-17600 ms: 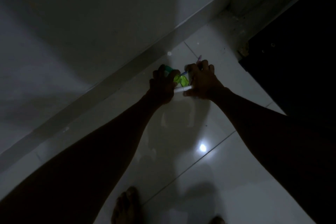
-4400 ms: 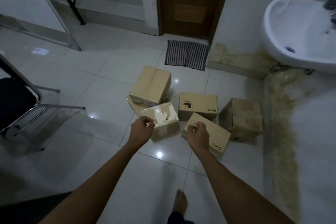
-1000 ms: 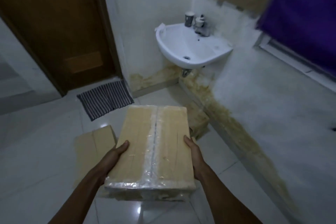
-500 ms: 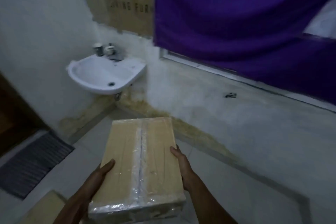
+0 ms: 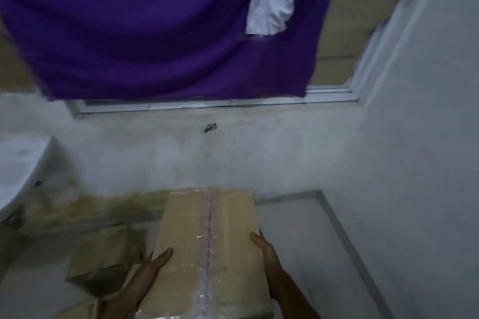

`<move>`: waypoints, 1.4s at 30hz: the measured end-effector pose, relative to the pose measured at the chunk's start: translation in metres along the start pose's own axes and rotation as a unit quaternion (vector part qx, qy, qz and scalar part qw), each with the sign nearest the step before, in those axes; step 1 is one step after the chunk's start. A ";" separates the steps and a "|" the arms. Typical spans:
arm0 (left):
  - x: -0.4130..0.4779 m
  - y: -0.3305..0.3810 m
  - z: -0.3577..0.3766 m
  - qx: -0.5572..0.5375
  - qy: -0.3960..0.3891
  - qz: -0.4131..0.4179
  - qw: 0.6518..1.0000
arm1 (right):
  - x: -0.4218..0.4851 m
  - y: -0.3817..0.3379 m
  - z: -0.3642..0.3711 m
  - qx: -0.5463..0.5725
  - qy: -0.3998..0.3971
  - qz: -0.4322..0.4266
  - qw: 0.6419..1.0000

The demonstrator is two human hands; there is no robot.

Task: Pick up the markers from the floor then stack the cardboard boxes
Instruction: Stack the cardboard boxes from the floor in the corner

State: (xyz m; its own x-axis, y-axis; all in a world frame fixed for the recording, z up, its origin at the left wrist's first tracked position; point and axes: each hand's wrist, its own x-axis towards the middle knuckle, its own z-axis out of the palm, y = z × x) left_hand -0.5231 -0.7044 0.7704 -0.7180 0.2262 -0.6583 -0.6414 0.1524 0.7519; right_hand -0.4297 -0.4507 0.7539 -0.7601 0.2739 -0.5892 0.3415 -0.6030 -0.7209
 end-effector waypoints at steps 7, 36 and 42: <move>0.005 0.006 0.105 0.067 -0.080 0.029 0.994 | -0.049 -0.013 -0.090 0.055 0.101 -0.047 0.992; 0.064 0.005 0.382 0.125 -0.138 0.010 0.982 | -0.007 -0.161 -0.330 0.006 0.143 -0.064 0.988; 0.114 0.033 0.420 0.136 -0.140 0.007 0.981 | 0.045 -0.194 -0.344 -0.013 0.169 -0.068 0.983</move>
State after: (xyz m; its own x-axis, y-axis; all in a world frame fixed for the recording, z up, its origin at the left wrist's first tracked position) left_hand -0.5127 -0.2700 0.7354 -0.5992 0.4795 -0.6411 -0.5087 0.3904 0.7674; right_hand -0.3405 -0.0635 0.7421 -0.5732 0.5869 -0.5719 0.2667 -0.5263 -0.8074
